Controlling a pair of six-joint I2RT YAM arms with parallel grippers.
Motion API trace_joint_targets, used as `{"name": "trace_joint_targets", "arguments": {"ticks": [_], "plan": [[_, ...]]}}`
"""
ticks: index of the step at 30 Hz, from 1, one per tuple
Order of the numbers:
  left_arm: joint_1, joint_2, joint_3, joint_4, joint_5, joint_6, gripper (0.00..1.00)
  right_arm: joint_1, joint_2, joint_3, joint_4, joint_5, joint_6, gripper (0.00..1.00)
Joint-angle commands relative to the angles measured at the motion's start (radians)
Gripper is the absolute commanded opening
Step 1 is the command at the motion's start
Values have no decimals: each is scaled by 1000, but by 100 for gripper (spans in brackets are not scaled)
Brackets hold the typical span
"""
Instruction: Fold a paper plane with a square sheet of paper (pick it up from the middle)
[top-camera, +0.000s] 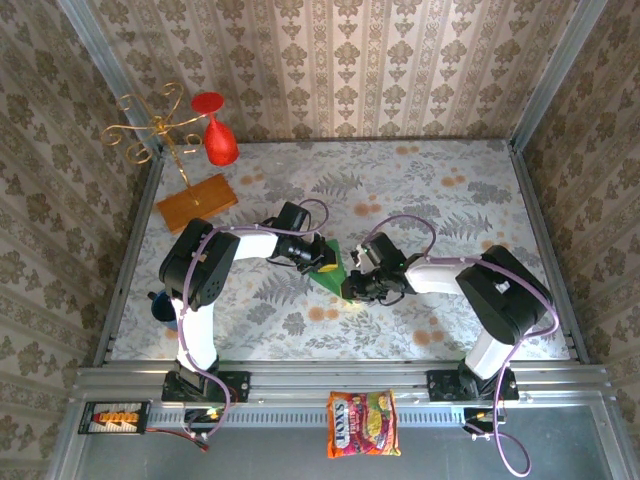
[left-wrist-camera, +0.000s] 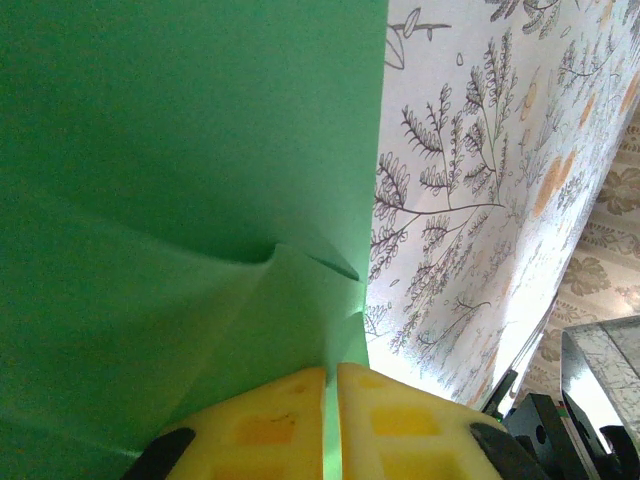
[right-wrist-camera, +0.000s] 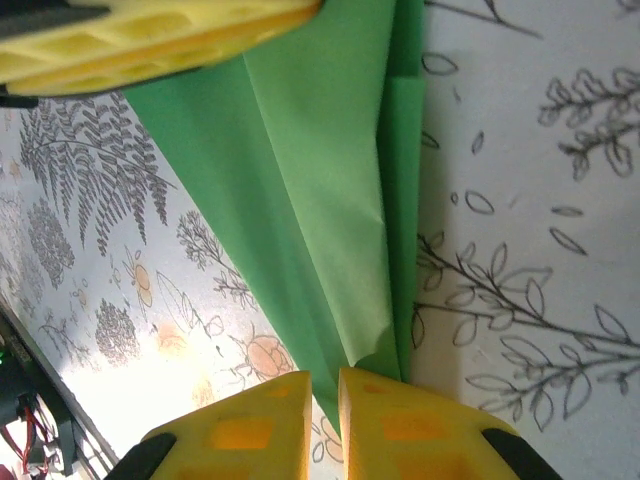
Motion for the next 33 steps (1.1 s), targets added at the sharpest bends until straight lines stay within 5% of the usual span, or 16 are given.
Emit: {"name": "trace_joint_targets", "arguments": {"ticks": [1,19,33], "plan": [[24,64,-38,-149,-142,2,12,2,-19,-40,-127,-25,-1,17],[24,56,-37,-145,-140,4,12,-13,-221,-59,-207,60,5,11],[18,46,-38,-124,-141,-16,12,-1,26,141,-38,113,117,4]]}}
